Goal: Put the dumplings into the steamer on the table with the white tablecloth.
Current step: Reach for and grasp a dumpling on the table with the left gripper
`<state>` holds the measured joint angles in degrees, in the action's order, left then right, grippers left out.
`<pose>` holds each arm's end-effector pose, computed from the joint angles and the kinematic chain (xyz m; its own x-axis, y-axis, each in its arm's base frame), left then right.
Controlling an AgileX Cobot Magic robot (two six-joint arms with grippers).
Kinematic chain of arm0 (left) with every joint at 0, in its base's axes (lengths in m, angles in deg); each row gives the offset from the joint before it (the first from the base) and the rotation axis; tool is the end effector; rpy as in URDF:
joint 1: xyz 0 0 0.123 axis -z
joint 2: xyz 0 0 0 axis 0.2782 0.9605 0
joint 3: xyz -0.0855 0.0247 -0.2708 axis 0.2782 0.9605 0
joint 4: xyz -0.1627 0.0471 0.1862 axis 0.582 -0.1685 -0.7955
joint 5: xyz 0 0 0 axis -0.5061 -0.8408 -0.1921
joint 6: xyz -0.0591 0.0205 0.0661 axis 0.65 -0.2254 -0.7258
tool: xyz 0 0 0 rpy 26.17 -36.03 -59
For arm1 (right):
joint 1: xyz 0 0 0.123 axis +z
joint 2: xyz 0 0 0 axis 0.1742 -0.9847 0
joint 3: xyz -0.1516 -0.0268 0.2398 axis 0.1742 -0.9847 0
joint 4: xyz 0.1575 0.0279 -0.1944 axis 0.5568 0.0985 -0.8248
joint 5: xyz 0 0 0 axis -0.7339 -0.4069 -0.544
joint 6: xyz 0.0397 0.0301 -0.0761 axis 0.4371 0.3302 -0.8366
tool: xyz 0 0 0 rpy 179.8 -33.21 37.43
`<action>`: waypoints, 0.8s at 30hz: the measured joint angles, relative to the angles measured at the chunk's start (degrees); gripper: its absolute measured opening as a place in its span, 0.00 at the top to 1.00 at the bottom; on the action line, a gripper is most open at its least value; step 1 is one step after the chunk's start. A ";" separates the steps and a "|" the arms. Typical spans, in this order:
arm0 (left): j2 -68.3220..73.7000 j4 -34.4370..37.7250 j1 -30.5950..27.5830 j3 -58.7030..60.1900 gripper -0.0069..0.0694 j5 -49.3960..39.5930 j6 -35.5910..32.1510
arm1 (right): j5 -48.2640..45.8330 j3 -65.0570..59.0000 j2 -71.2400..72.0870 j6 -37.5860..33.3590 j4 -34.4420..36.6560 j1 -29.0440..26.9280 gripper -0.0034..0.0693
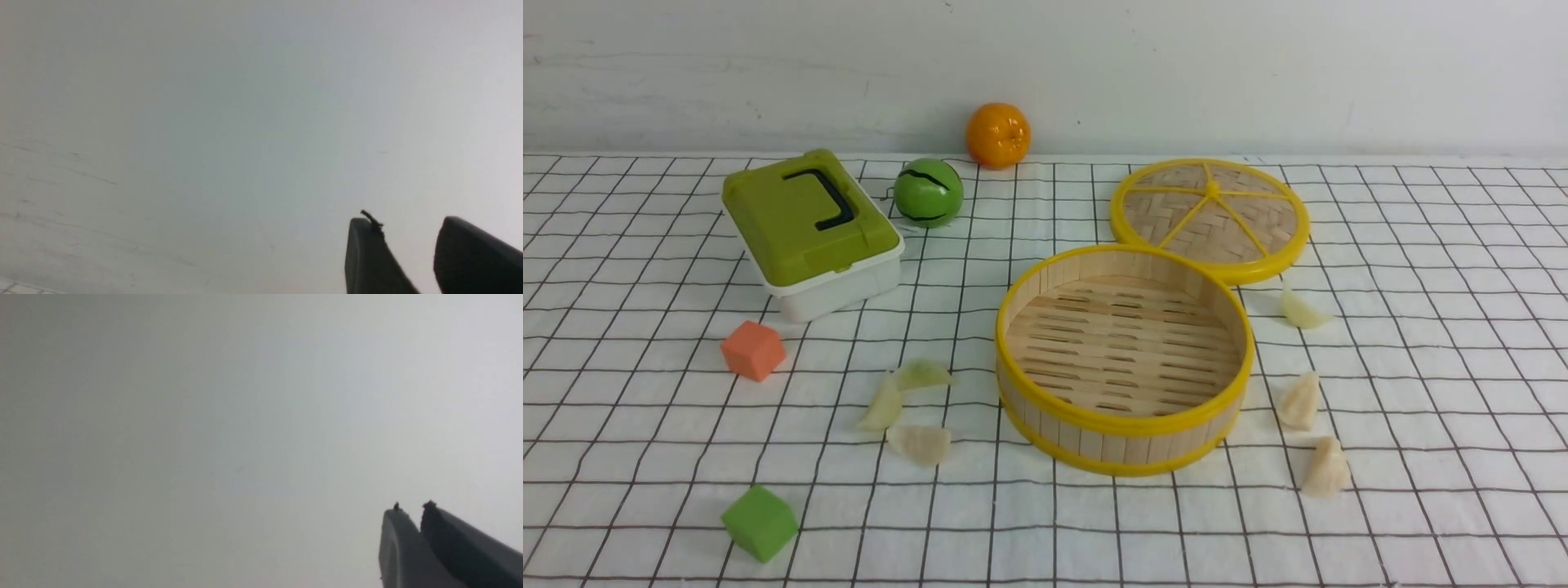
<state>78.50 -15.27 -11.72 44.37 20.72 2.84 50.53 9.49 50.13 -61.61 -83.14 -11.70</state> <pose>0.0428 -0.0010 0.2450 0.4686 -0.3910 -0.7922 0.2366 0.9195 -0.3139 0.0363 0.0072 0.2555 0.6037 0.2236 -0.7652 -0.1930 0.9723 0.1318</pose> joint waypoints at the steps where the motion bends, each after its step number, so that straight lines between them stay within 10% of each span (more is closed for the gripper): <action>1: 0.00 0.00 0.00 0.00 0.60 0.57 4.51 | 0.96 0.00 -0.05 1.02 0.00 0.00 0.84; 13: 12.82 -15.27 0.00 -27.05 0.93 -25.47 17.84 | -25.84 22.12 -12.63 0.40 -0.76 0.00 0.97; 24: 48.47 -17.76 7.91 -35.64 0.93 -37.34 23.64 | -65.13 27.80 -37.51 -5.65 1.08 0.57 0.97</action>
<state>126.97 -33.03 -3.82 8.73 -16.63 26.48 -14.59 37.29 12.62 -67.26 -82.06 -11.13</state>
